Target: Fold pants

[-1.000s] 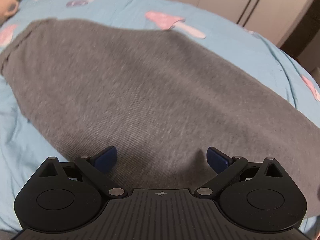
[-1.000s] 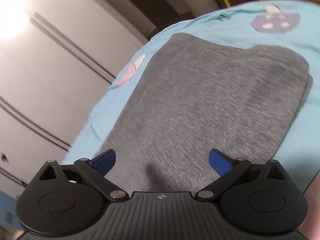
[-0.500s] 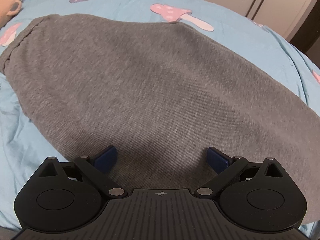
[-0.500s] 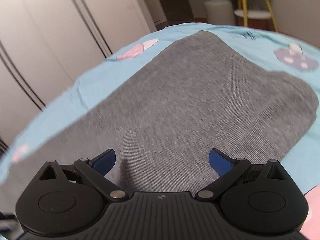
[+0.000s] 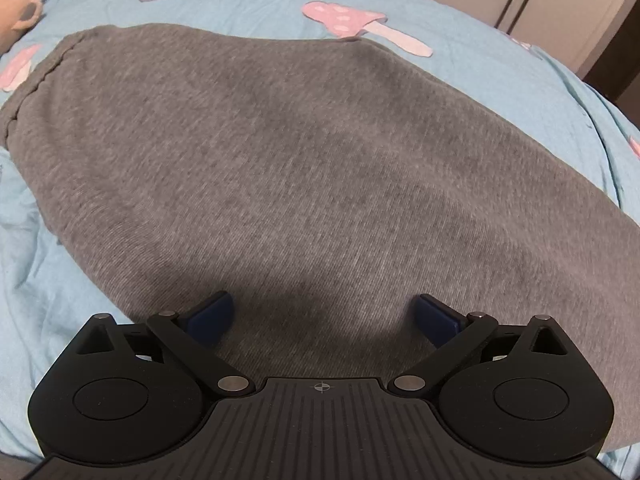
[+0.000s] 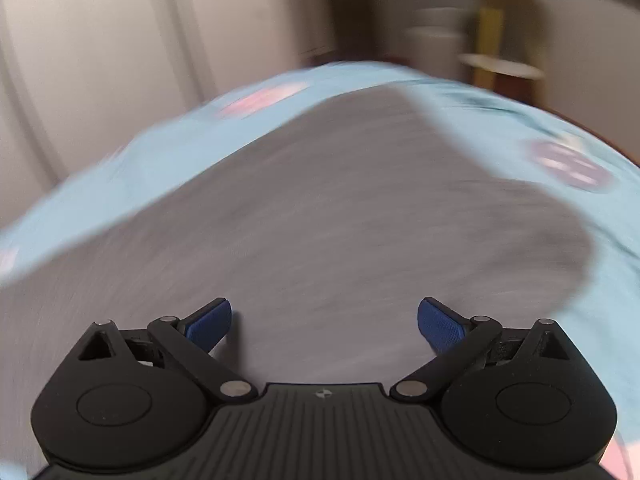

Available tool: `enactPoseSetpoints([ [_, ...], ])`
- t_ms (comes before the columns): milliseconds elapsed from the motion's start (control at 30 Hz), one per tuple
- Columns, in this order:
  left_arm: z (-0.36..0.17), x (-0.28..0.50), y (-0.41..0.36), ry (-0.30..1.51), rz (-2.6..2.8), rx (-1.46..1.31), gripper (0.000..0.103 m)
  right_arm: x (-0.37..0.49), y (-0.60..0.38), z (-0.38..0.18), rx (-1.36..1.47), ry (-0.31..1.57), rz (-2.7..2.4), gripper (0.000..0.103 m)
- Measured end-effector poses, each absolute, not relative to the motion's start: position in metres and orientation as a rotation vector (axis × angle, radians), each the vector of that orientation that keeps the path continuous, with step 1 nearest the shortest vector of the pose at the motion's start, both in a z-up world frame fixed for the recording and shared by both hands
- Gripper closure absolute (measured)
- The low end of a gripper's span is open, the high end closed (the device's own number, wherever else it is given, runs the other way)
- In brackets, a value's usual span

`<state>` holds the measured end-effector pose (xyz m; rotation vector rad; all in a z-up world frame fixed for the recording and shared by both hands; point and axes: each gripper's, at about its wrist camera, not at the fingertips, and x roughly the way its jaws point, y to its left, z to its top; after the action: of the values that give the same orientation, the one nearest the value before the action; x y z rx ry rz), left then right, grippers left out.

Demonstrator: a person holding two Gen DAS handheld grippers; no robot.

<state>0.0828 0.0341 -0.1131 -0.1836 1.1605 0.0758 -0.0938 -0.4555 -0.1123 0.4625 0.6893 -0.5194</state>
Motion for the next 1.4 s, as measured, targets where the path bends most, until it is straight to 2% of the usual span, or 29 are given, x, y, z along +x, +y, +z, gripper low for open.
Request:
enactPoseSetpoints([
  [133,-0.114,0.082,0.036,1.151,0.085,-0.205,0.001,-0.145,-0.510,-0.109,0.706,0.569,-0.823,0.004],
  [200,-0.114,0.081,0.037,1.148,0.089,-0.212,0.001,-0.179,-0.527,-0.112,0.814,0.513,-0.976,0.011],
  [333,-0.115,0.084,0.035,1.152,0.099,-0.207,0.000,-0.226,-0.541,-0.123,1.087,0.337,-0.829,0.018],
  [367,-0.116,0.085,0.034,1.154,0.101,-0.204,0.000,-0.230,-0.543,-0.126,1.134,0.316,-0.782,0.021],
  [433,-0.116,0.086,0.033,1.155,0.101,-0.197,0.000,-0.231,-0.549,-0.135,1.215,0.300,-0.723,0.039],
  [467,-0.116,0.086,0.034,1.155,0.100,-0.197,0.000,-0.229,-0.552,-0.140,1.244,0.302,-0.701,0.052],
  [667,-0.115,0.085,0.035,1.151,0.098,-0.206,0.000,-0.206,-0.557,-0.145,1.217,0.321,-0.685,0.059],
  [800,-0.115,0.086,0.035,1.151,0.098,-0.200,0.000,-0.200,-0.563,-0.145,1.186,0.345,-0.665,0.079],
  [933,-0.115,0.087,0.034,1.151,0.101,-0.197,0.000,-0.200,-0.563,-0.149,1.173,0.338,-0.652,0.078],
  [1033,-0.115,0.087,0.033,1.153,0.102,-0.193,0.000,-0.202,-0.566,-0.152,1.225,0.295,-0.616,0.065],
  [1133,-0.115,0.087,0.033,1.153,0.103,-0.193,0.000,-0.194,-0.565,-0.148,1.174,0.322,-0.621,0.064],
  [1167,-0.115,0.087,0.033,1.153,0.102,-0.194,0.000,-0.191,-0.564,-0.146,1.149,0.334,-0.624,0.065],
  [1267,-0.115,0.087,0.033,1.153,0.101,-0.197,0.000,-0.184,-0.562,-0.140,1.101,0.382,-0.642,0.088],
  [1400,-0.115,0.088,0.035,1.154,0.098,-0.208,0.000,-0.180,-0.551,-0.121,1.027,0.356,-0.638,0.090],
])
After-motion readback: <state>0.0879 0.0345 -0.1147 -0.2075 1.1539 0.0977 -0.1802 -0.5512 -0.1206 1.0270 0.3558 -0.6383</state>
